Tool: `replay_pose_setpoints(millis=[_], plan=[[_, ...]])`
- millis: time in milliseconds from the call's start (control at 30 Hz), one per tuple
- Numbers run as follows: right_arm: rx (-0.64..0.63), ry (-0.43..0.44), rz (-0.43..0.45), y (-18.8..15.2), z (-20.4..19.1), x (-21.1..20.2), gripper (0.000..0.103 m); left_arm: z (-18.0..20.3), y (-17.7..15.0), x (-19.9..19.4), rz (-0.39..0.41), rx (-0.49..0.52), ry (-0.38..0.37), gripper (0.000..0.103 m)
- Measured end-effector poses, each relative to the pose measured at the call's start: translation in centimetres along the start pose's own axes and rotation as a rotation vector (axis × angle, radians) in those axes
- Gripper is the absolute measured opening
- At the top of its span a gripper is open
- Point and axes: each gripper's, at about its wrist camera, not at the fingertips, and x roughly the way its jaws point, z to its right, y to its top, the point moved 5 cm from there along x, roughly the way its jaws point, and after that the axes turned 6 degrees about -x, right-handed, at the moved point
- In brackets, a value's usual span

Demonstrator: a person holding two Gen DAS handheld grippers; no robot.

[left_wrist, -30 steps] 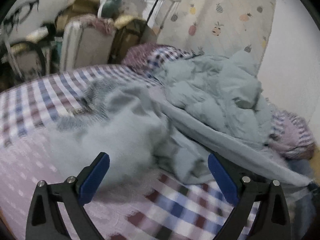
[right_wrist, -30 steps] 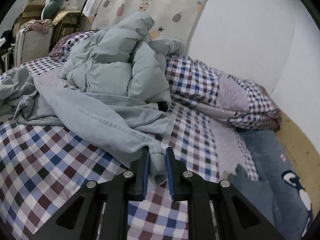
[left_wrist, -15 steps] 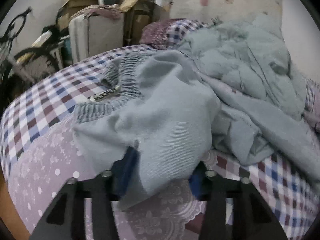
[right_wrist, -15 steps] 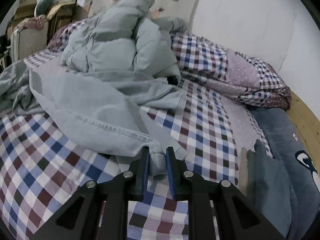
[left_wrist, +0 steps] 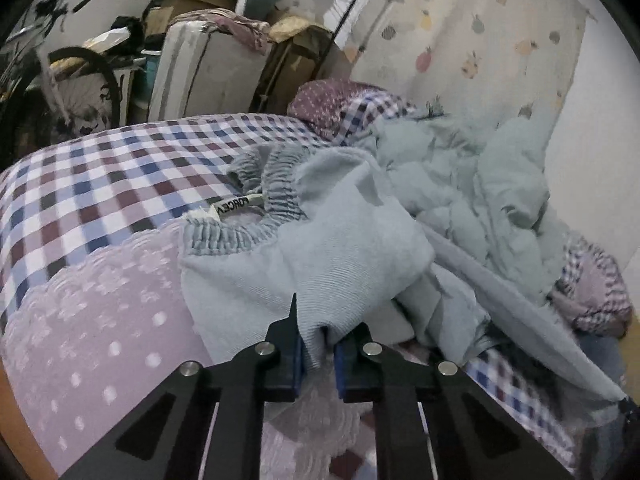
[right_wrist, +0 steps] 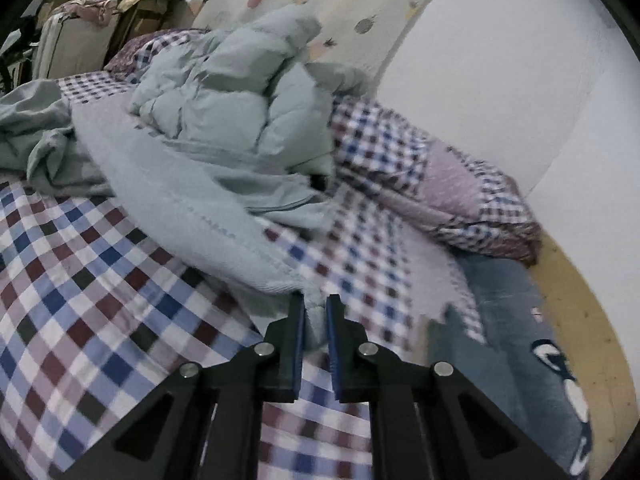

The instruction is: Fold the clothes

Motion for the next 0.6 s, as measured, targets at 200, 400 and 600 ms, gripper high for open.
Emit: replay_pose_setpoints(millis=[200, 400, 600], plan=[[0.081, -0.064, -0.02, -3.8, 6.0, -4.7, 0.008, -1.9, -1.2, -5.3, 0.061, -0.011, 0.006, 0.011], [0.171, 0.057, -0.141, -9.8, 6.6, -4.2, 0.011, -3.9, -4.3, -6.2, -0.045, -0.025, 0.002, 0.014], [0.26, 0.076, -0.08, -9.0, 3.4, -7.2, 0.037, -3.3, -4.9, -8.6, 0.016, -0.049, -0.067, 0.045]])
